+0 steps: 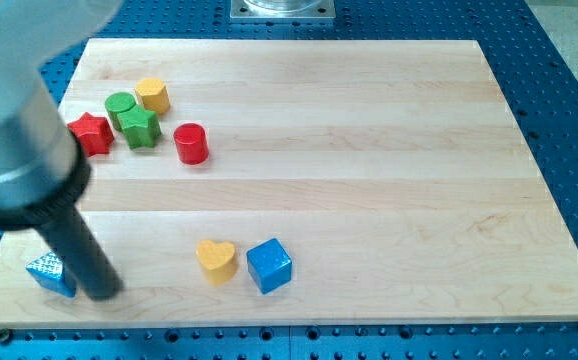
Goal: Move the yellow heart diagonally top left to the blue cube
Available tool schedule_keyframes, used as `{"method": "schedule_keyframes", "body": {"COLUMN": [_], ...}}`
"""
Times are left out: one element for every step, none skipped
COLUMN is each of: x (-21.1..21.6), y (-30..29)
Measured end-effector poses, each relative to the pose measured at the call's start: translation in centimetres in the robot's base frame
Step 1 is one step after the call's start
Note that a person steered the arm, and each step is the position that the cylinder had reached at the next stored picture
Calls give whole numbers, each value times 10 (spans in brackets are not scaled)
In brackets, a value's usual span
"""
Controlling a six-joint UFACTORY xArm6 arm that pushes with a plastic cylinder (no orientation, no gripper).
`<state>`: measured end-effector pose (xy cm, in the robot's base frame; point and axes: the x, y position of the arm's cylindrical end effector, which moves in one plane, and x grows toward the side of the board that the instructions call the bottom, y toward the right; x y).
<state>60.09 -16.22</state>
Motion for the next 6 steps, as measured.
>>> {"method": "schedule_keyframes", "body": {"x": [0, -11, -26, -26, -27, -40], "y": [76, 123, 122, 96, 75, 68]}}
